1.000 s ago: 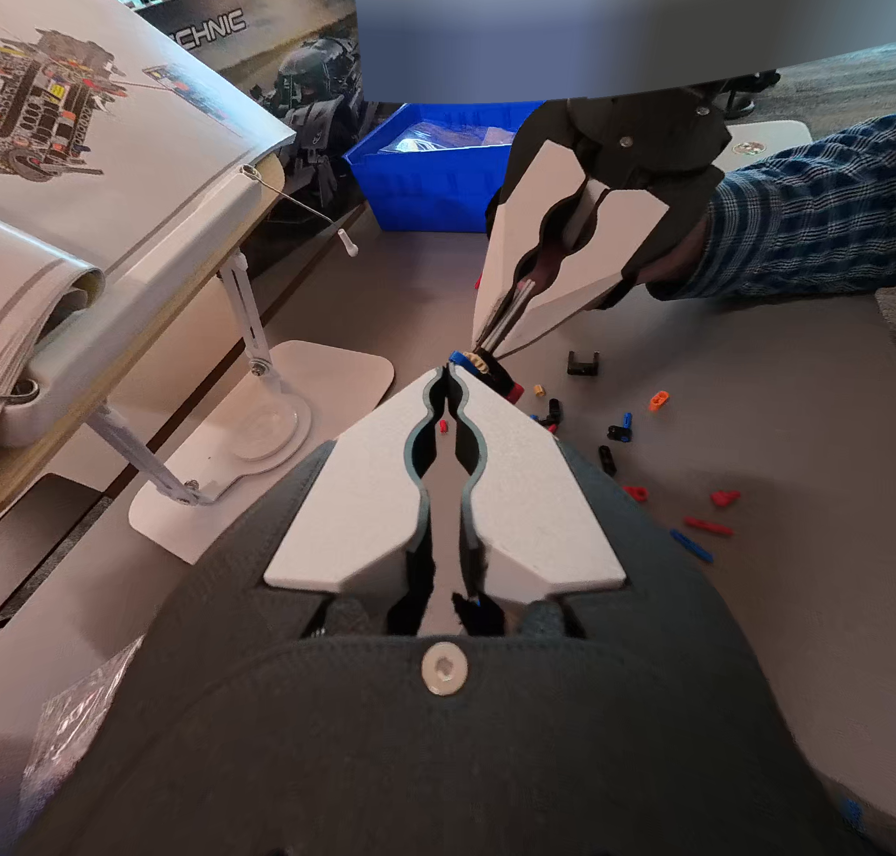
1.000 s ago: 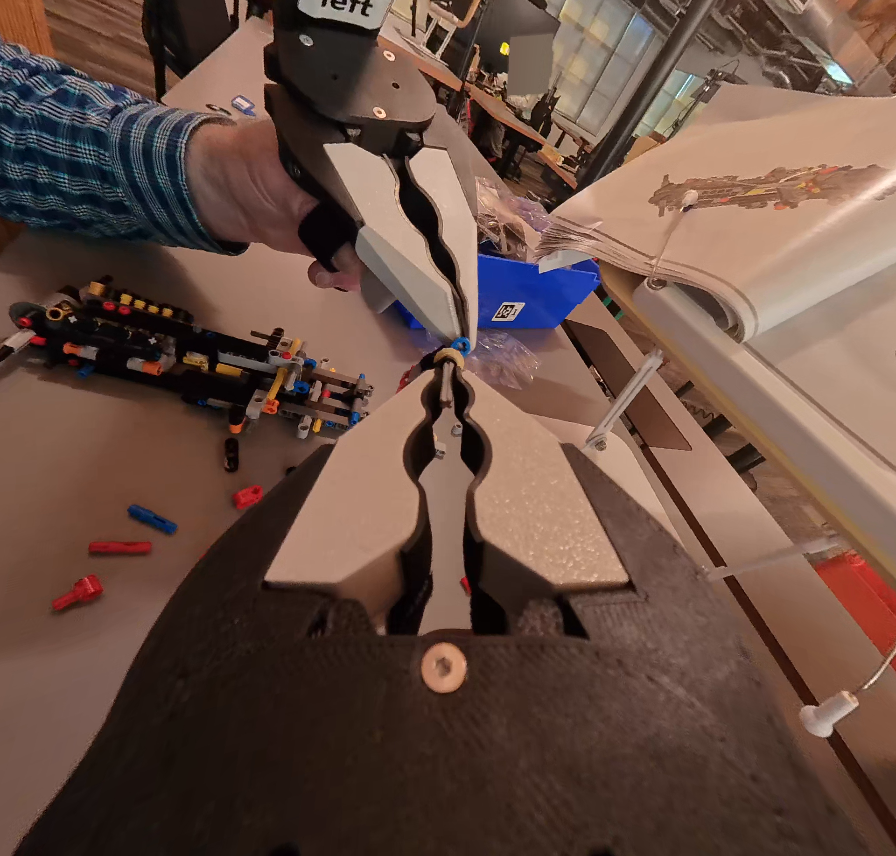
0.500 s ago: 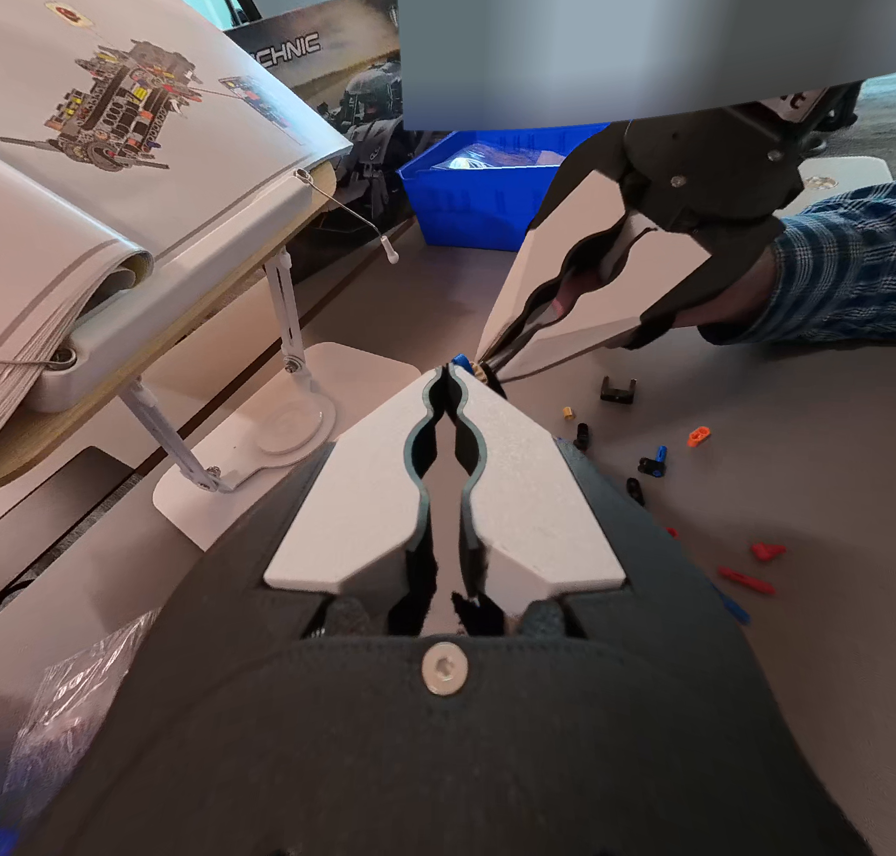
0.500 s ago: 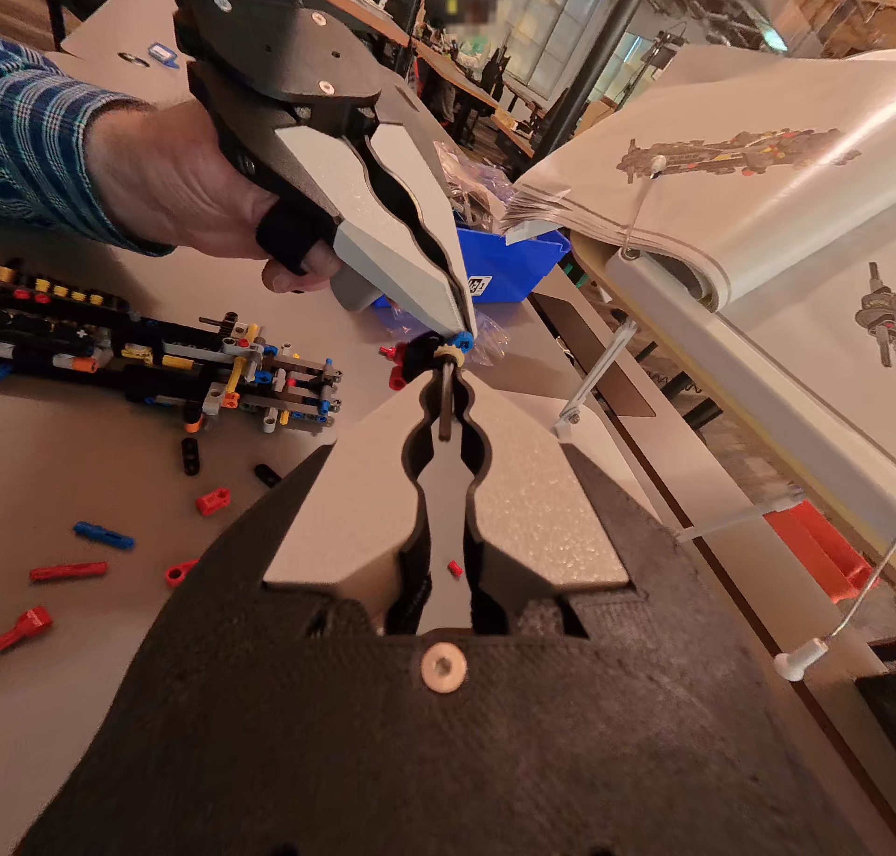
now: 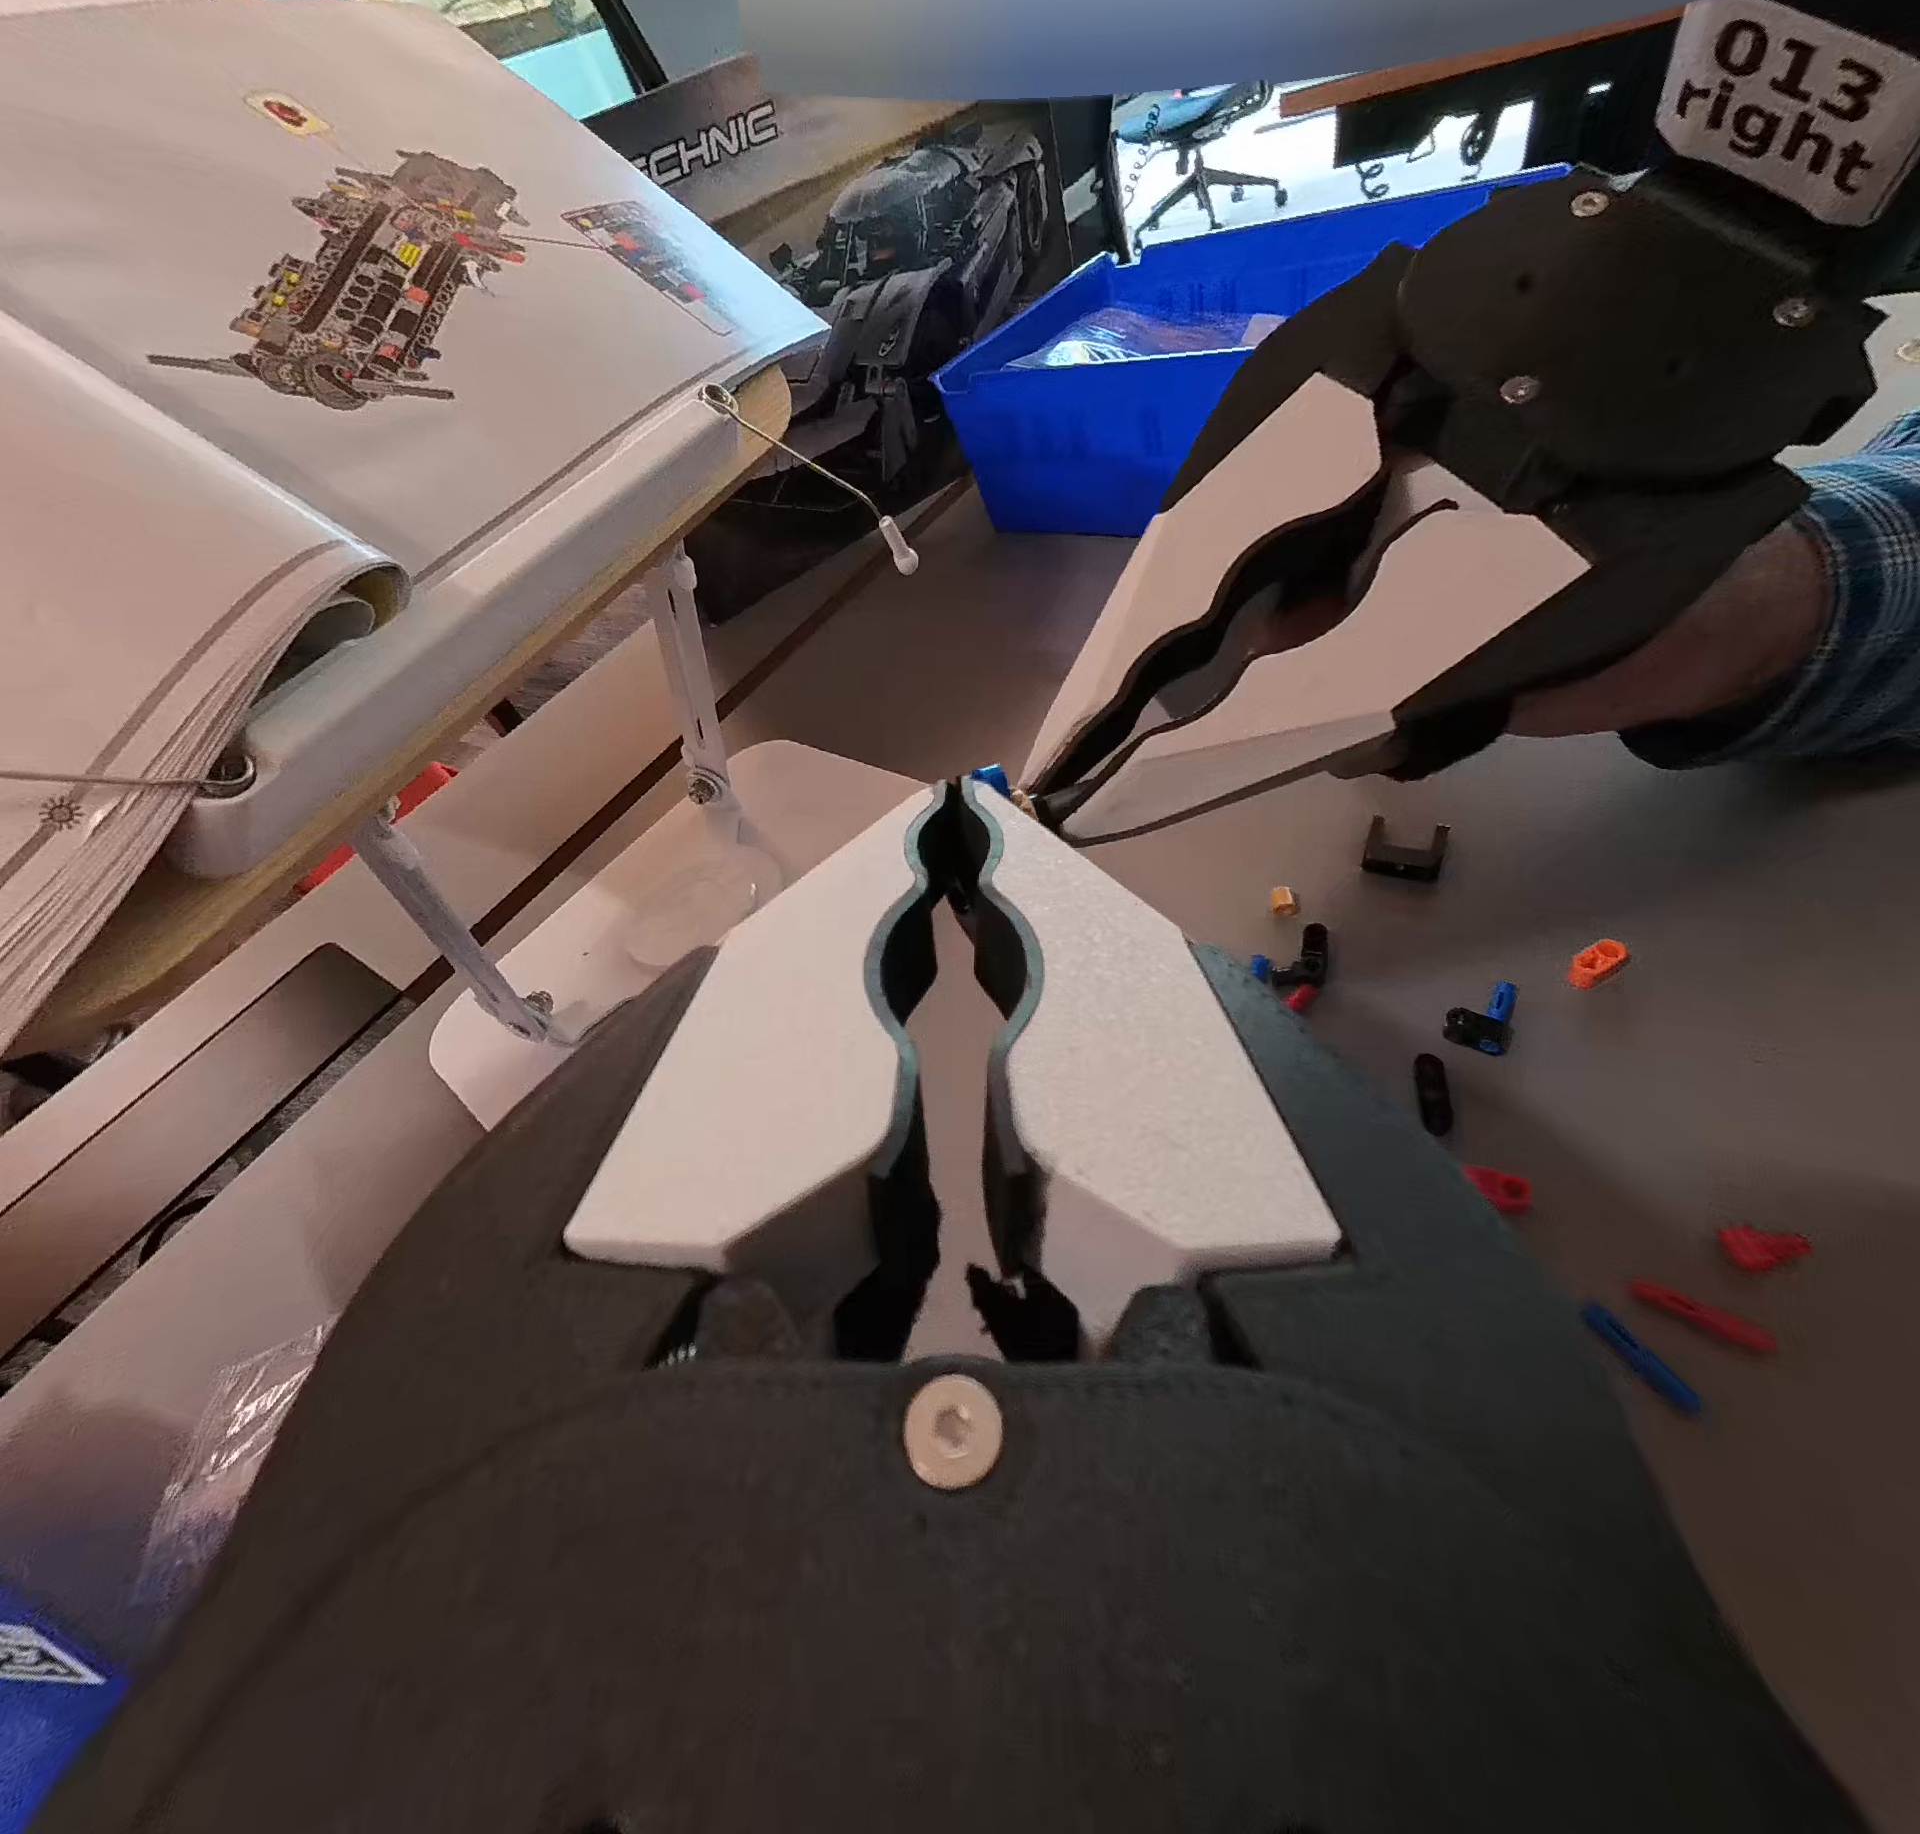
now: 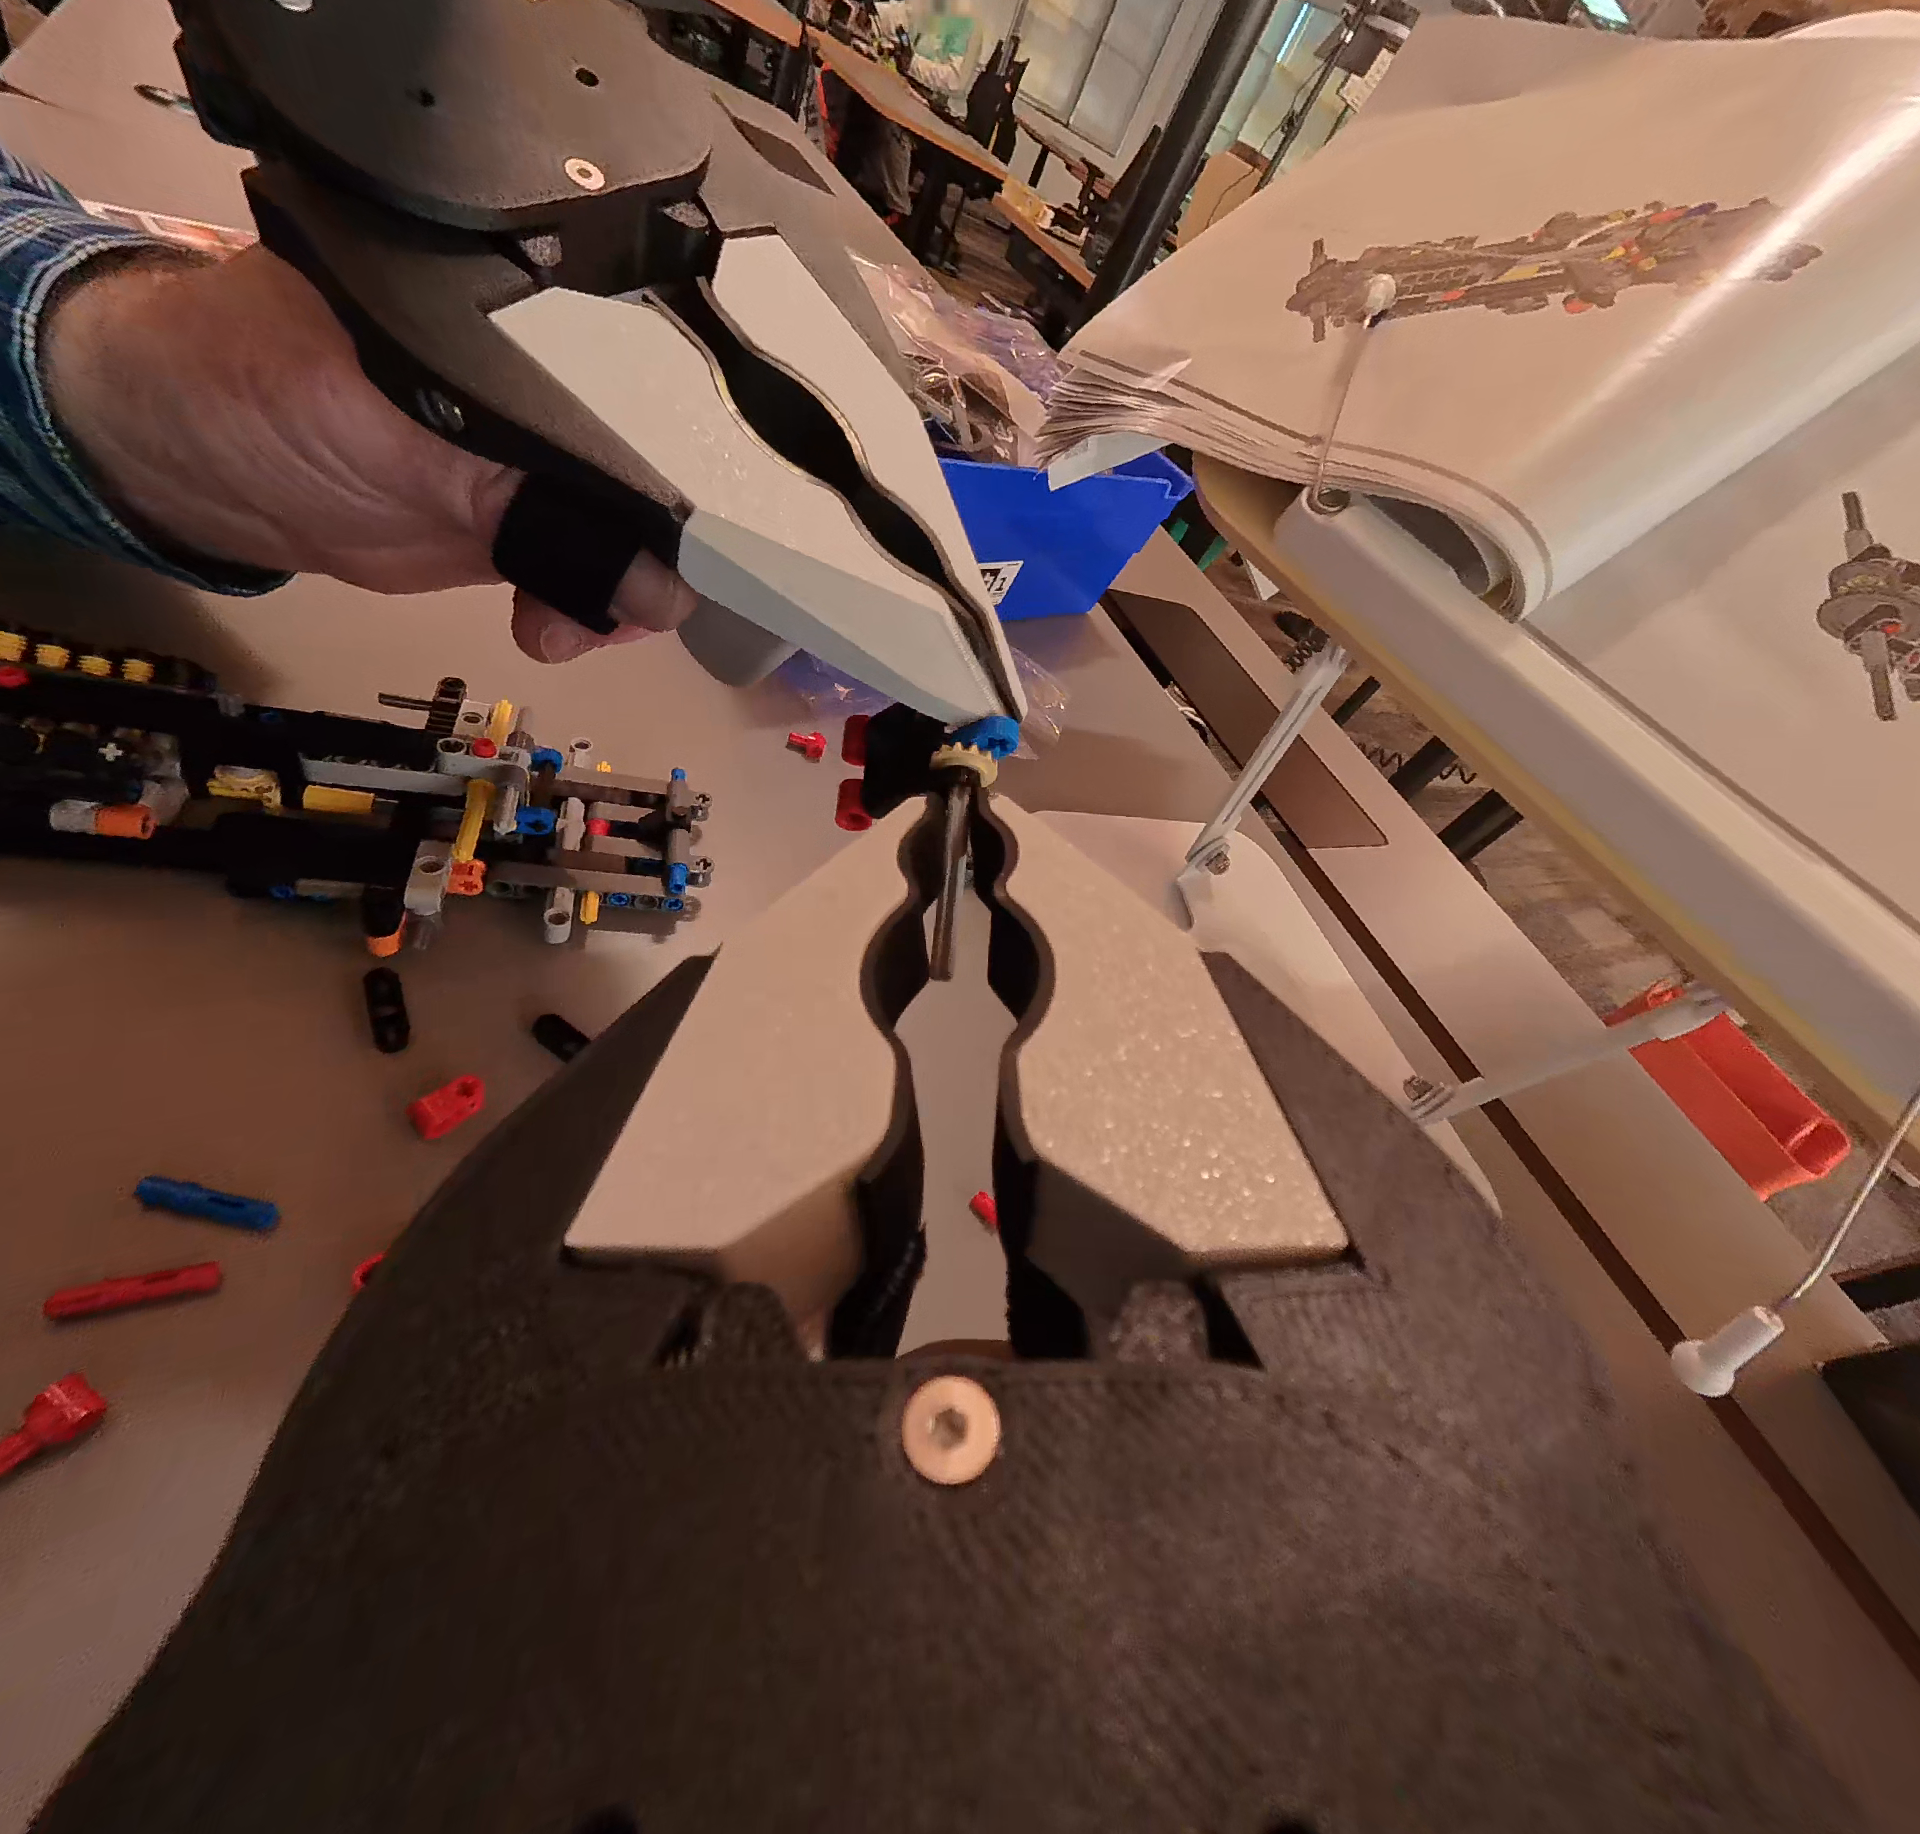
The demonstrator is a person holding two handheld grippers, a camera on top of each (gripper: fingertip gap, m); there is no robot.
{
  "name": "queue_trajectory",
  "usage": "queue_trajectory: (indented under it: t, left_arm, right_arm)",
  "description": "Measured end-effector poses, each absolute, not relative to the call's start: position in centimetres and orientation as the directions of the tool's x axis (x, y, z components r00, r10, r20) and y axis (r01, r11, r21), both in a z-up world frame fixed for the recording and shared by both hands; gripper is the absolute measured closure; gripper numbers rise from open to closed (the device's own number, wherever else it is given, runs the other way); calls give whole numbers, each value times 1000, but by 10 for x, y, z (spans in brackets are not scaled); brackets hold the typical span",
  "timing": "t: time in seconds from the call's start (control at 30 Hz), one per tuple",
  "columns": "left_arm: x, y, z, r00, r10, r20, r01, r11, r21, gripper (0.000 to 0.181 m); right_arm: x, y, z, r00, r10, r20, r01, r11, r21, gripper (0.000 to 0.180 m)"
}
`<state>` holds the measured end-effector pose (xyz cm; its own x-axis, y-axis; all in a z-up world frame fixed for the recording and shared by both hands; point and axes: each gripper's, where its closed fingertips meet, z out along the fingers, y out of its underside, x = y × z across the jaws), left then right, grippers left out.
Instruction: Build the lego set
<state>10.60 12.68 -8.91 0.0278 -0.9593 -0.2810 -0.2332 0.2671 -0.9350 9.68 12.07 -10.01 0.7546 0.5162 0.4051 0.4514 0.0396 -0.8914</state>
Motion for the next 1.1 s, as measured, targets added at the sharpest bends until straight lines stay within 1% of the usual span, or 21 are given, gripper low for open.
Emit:
queue_trajectory:
  t: [0.2,0.33,0.37,0.47,0.53,0.57,0.63,0.77,0.87,0.9,0.93,0.97,1.03,1.1]
  left_arm:
    - [107,126,-89,16,-958,-287,-232,276,-933,181]
    - [103,125,-79,-37,-973,-226,-194,229,-954,181]
    - [101,127,-79,-46,-974,-223,-203,227,-952,178]
    - [98,122,-79,-138,-984,-115,-201,141,-969,172]
    - [98,119,-87,-188,-980,-67,-247,113,-962,161]
    - [98,115,-89,-220,-975,-38,-255,95,-962,160]
    - [99,112,-89,-230,-973,-16,-242,73,-967,166]
    - [98,111,-88,-248,-968,21,-251,43,-967,167]
    - [98,110,-87,-232,-971,-59,-232,115,-966,168]
    - [98,110,-86,-224,-970,-94,-232,147,-962,168]
    - [98,114,-86,-187,-968,-165,-237,207,-949,168]
    - [97,117,-84,-148,-954,-259,-233,288,-929,169]
    - [96,118,-80,-107,-916,-386,-238,401,-885,169]
    - [96,117,-77,-70,-857,-510,-234,511,-827,169]
  right_arm:
    - [98,120,-101,757,527,385,433,36,-901,179]
    - [96,117,-97,750,578,321,356,56,-933,179]
    - [97,117,-96,751,583,311,344,57,-937,179]
    - [100,118,-95,757,598,265,297,48,-954,179]
    - [102,117,-93,755,602,260,288,52,-956,179]
    - [101,116,-92,751,611,253,277,56,-959,179]
    - [99,114,-91,738,622,263,281,71,-957,179]
    - [98,113,-91,729,644,233,246,72,-967,179]
    - [98,114,-92,725,651,225,242,65,-968,179]
    - [99,114,-92,724,656,214,239,53,-970,173]
    - [101,115,-93,727,655,205,240,37,-970,166]
    - [105,116,-93,734,650,198,236,29,-971,161]
    - [111,117,-90,744,645,178,226,8,-974,152]
    - [110,114,-82,736,667,112,161,-12,-987,152]
